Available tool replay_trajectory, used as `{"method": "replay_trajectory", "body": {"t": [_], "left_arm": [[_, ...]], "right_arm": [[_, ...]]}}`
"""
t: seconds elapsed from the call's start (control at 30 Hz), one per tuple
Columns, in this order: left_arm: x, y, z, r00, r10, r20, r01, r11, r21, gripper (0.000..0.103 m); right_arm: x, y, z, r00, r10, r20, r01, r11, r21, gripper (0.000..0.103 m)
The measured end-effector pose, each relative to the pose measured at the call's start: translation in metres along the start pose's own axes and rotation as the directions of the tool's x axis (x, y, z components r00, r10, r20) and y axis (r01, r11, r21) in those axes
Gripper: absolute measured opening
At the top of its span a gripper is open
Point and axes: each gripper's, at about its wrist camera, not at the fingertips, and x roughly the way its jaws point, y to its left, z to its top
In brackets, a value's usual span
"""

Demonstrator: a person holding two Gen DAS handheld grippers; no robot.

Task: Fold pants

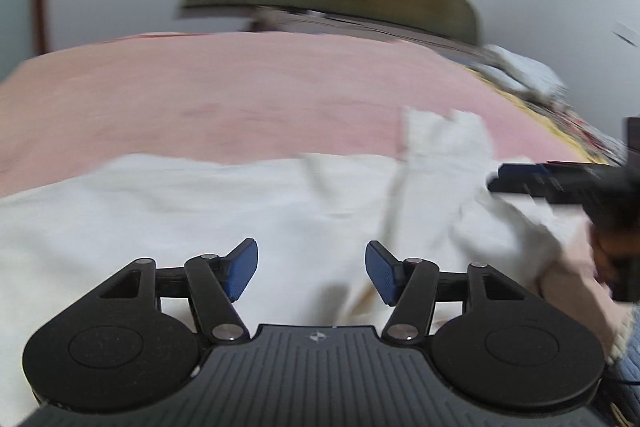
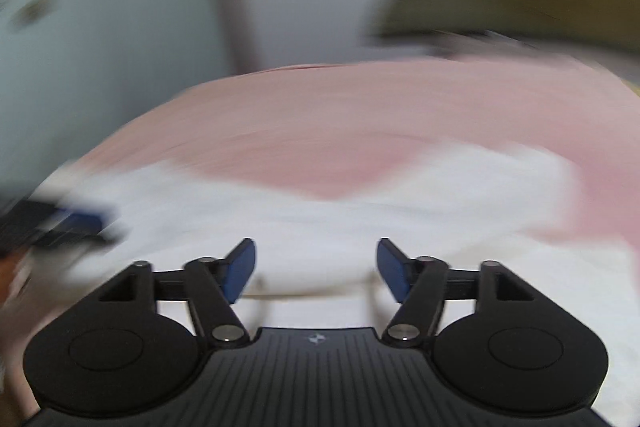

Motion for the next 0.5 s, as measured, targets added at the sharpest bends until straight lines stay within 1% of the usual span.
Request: {"method": "replay_trajectory", "body": {"t": [0.07,0.1,0.13,0.17,0.2,0.27,0.3,0.33,0.4,0.43,0.5], "left_arm": [[0.014,-0.010,0.001,0.999,-0.039,-0.021,0.039,0.999,0.024,0.064],[0.021,-0.016,0.001,0.998,-0.058,-0.032,0.058,0.998,0.028,0.064],[0.026,-0.019,0.001,0.996,-0.074,-0.042,0.076,0.997,0.027,0.064],[0.031,-0.022,-0.004,0.995,-0.090,-0.053,0.091,0.996,0.023,0.064],[0.036,-0.026,-0.007,0.993,-0.103,-0.063,0.105,0.994,0.019,0.063],[0.044,-0.035,-0.009,0.990,-0.119,-0.077,0.121,0.993,0.017,0.062],[0.047,-0.039,-0.007,0.989,-0.125,-0.078,0.127,0.992,0.024,0.057],[0.048,-0.043,-0.007,0.990,-0.123,-0.071,0.126,0.991,0.038,0.054],[0.052,-0.054,-0.009,0.993,-0.106,-0.056,0.111,0.990,0.085,0.047],[0.052,-0.057,-0.012,0.994,-0.095,-0.050,0.099,0.990,0.102,0.045],[0.052,-0.059,-0.015,0.996,-0.073,-0.046,0.078,0.990,0.120,0.041]], "right_arm": [[0.000,-0.047,-0.010,0.996,-0.071,-0.048,0.077,0.988,0.134,0.071],[0.000,-0.061,-0.016,0.991,-0.109,-0.072,0.120,0.977,0.176,0.069],[-0.004,-0.069,-0.019,0.991,-0.127,-0.045,0.134,0.970,0.203,0.071],[-0.010,-0.073,-0.016,0.991,-0.135,-0.005,0.132,0.961,0.243,0.072],[-0.011,-0.071,-0.010,0.991,-0.135,0.025,0.124,0.958,0.257,0.072],[-0.003,-0.056,0.014,0.989,-0.121,0.080,0.103,0.974,0.202,0.072],[0.005,-0.044,0.027,0.989,-0.121,0.084,0.107,0.982,0.154,0.072],[0.022,-0.022,0.040,0.989,-0.128,0.079,0.120,0.988,0.096,0.073],[0.059,0.009,0.063,0.991,-0.122,0.060,0.125,0.991,-0.042,0.073],[0.079,0.020,0.072,0.991,-0.127,0.044,0.130,0.988,-0.087,0.073],[0.122,0.030,0.085,0.988,-0.155,-0.028,0.151,0.982,-0.115,0.073]]}}
